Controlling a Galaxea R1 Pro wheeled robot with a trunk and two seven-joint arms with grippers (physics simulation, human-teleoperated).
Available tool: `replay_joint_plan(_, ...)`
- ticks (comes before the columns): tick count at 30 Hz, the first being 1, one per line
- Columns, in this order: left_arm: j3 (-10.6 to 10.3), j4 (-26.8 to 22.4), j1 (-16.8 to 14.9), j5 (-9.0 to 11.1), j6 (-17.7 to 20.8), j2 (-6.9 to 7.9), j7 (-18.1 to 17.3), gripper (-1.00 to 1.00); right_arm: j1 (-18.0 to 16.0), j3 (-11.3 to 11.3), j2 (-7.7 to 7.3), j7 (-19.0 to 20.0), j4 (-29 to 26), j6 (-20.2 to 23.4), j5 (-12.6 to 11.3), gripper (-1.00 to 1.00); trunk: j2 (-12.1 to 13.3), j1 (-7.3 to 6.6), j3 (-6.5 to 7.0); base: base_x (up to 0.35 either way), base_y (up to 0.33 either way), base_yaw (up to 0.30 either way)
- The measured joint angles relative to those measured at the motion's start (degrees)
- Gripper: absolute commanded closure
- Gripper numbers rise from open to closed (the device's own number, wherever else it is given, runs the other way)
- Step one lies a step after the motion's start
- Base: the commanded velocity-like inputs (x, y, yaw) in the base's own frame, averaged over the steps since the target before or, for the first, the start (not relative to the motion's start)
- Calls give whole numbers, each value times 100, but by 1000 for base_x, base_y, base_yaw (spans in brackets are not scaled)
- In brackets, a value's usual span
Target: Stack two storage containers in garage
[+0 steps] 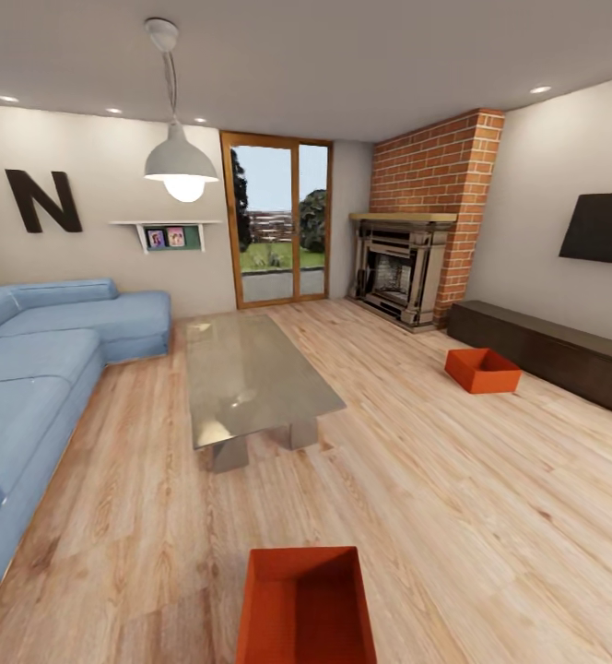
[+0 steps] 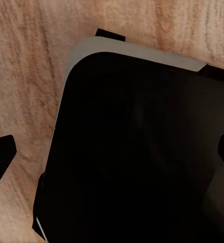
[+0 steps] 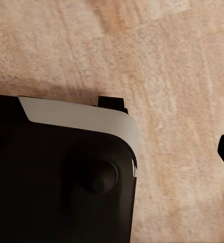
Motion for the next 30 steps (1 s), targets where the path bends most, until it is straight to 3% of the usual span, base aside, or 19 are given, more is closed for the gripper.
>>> replay_joint_plan(30, -1, 0, 0, -5, -1, 8, 0, -100, 0, 0, 0, 2, 0, 0, 0, -100, 0, 0, 0, 0, 11, 3)
